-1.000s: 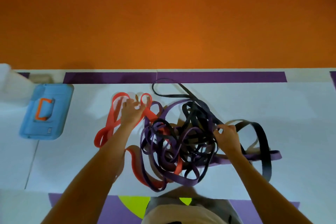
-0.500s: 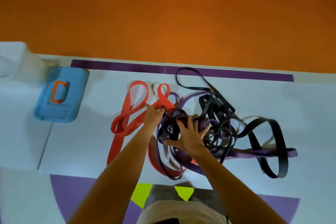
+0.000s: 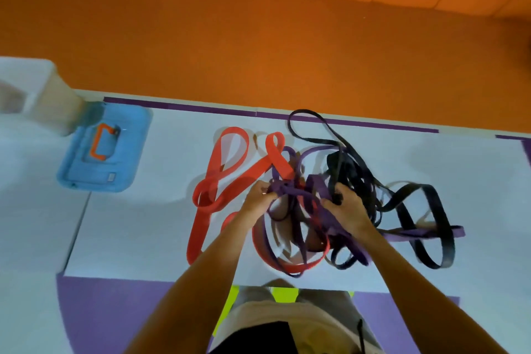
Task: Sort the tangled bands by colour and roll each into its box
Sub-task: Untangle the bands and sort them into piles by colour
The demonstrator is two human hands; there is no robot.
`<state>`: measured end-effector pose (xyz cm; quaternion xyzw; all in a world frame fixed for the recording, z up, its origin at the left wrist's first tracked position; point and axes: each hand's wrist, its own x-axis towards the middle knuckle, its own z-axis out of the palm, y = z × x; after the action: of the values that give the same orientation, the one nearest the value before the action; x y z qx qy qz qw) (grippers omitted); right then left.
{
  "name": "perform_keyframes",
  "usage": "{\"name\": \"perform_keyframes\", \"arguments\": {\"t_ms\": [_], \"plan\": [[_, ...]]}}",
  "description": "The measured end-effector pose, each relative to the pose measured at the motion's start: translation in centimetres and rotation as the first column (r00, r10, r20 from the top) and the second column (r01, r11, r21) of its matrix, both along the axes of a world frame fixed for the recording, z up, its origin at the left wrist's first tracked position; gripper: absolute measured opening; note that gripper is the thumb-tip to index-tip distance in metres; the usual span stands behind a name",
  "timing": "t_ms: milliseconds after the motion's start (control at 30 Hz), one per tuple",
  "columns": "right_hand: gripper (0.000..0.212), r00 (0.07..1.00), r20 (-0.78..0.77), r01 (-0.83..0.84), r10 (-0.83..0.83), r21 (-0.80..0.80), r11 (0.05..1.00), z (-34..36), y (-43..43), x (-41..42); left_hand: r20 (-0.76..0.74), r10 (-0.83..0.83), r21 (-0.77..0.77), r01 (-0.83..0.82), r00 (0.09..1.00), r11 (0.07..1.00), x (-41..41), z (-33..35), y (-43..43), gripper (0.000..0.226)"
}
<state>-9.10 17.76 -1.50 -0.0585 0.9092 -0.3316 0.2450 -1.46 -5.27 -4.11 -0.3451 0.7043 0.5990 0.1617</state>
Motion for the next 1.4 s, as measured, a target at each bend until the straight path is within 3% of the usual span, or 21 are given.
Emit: {"name": "perform_keyframes", "arguments": {"t_ms": [100, 200, 367, 433, 500, 600, 700, 800, 900, 1000, 1200, 1267, 1400], "plan": [[0.013, 0.990, -0.033, 0.131, -0.134, -0.076, 0.988, 0.8, 2.0, -0.5, 0.019, 0.140, 0.106, -0.141, 0.990, 0.984, 0.4, -0.4, -0.6, 0.021], [0.012, 0.960, -0.095, 0.256, -0.264, -0.091, 0.962, 1.6, 3.3, -1.0, 0.077, 0.294, 0.276, -0.304, 0.953, 0.912, 0.9, -0.6, -1.1, 0.008], [0.019, 0.885, -0.294, 0.365, -0.362, -0.046, 0.930, 2.3, 3.9, -1.4, 0.040, 0.312, 0.289, -0.310, 0.949, 0.906, 0.6, -0.6, -1.2, 0.016], [0.025, 0.904, -0.292, 0.337, -0.312, 0.040, 0.941, 1.8, 4.0, -1.7, -0.004, 0.317, 0.265, -0.304, 0.949, 0.915, 0.5, -0.7, -1.2, 0.020], [0.026, 0.965, -0.174, 0.228, -0.196, 0.189, 0.955, 1.2, 3.9, -2.2, -0.058, 0.327, 0.200, -0.310, 0.943, 0.930, 0.6, -0.7, -1.3, 0.014], [0.059, 0.988, 0.039, 0.122, -0.150, 0.405, 0.906, 0.3, 3.6, -2.2, -0.047, 0.303, 0.136, -0.294, 0.952, 0.946, 0.4, -0.8, -1.3, 0.007], [0.079, 0.973, -0.101, 0.229, -0.206, 0.469, 0.853, 0.3, 2.3, -1.5, 0.051, 0.252, 0.200, -0.257, 0.966, 0.945, -0.5, -0.5, -1.0, 0.025], [0.088, 0.977, -0.195, 0.161, -0.081, 0.442, 0.883, 0.0, 1.0, -1.0, 0.097, 0.255, 0.161, -0.268, 0.962, 0.950, -1.8, -0.5, -0.6, 0.020], [0.096, 0.997, -0.079, 0.037, -0.012, 0.328, 0.944, -0.6, 0.1, -1.4, 0.088, 0.259, 0.142, -0.269, 0.962, 0.952, -2.8, -0.9, 0.4, 0.009], [0.083, 0.999, 0.004, -0.033, 0.033, 0.313, 0.949, -1.8, 1.1, -2.3, 0.063, 0.249, 0.028, -0.251, 0.966, 0.968, -3.0, -1.0, 1.4, 0.020], [0.060, 0.990, 0.097, -0.128, 0.101, 0.342, 0.931, -3.6, 4.9, -4.4, -0.008, 0.380, -0.047, -0.380, 0.925, 0.924, -1.9, -1.1, 2.0, 0.006], [0.068, 0.995, 0.085, -0.065, 0.043, 0.273, 0.960, -3.3, 5.4, -4.9, -0.018, 0.410, -0.085, -0.410, 0.912, 0.908, -0.9, -1.1, 1.9, 0.026], [0.079, 0.964, -0.155, 0.233, -0.215, 0.108, 0.966, -1.7, 5.3, -4.7, -0.022, 0.329, -0.163, -0.329, 0.944, 0.930, 0.5, -1.0, 2.1, 0.032]]}}
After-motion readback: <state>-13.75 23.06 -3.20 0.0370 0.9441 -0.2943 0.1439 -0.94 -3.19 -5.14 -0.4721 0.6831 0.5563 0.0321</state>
